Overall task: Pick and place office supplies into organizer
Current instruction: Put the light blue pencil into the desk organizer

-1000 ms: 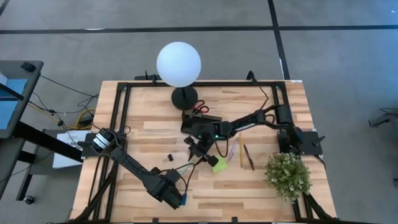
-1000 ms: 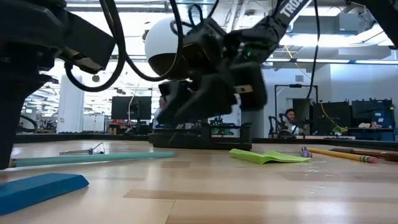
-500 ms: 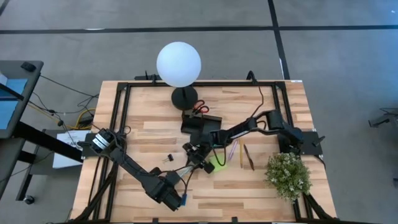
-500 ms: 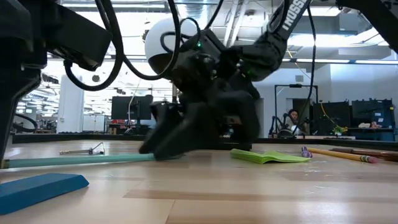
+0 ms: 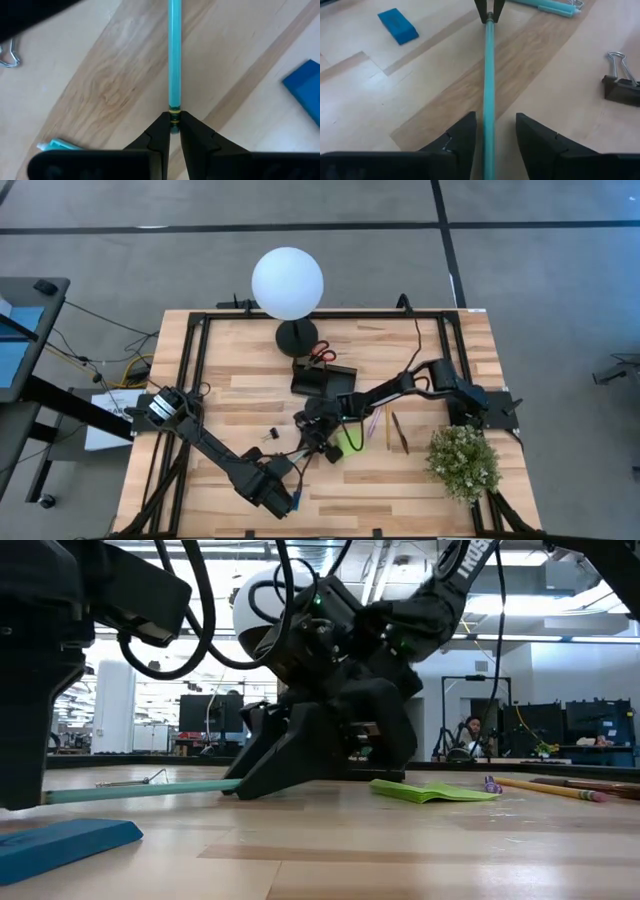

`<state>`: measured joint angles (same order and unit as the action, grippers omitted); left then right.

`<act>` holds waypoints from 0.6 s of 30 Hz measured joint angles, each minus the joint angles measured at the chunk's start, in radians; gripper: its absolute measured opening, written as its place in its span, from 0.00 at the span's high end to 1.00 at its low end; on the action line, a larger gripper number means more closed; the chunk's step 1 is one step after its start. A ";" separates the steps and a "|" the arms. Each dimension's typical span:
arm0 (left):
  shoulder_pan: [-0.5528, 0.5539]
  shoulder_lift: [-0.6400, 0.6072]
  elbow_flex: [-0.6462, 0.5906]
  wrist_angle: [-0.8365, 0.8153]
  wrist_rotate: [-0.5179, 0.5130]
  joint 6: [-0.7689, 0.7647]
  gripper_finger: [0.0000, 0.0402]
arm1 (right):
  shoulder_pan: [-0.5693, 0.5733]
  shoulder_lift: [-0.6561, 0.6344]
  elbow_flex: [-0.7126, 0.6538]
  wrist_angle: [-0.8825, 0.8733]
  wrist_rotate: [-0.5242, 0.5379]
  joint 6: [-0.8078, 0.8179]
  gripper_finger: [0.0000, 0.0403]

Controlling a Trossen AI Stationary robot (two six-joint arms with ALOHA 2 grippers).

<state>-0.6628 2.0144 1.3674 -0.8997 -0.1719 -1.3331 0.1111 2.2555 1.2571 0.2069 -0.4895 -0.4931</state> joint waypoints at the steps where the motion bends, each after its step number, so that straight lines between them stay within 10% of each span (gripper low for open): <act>1: 0.000 0.000 0.000 0.000 -0.001 -0.002 0.92 | 0.000 0.000 0.000 -0.004 0.002 0.010 0.69; 18: 0.000 0.000 0.000 0.000 -0.034 -0.004 0.92 | 0.000 0.003 -0.004 0.016 0.004 0.042 0.84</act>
<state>-0.6624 2.0140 1.3674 -0.8997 -0.2062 -1.3369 0.1108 2.2581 1.2535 0.2230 -0.4850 -0.4515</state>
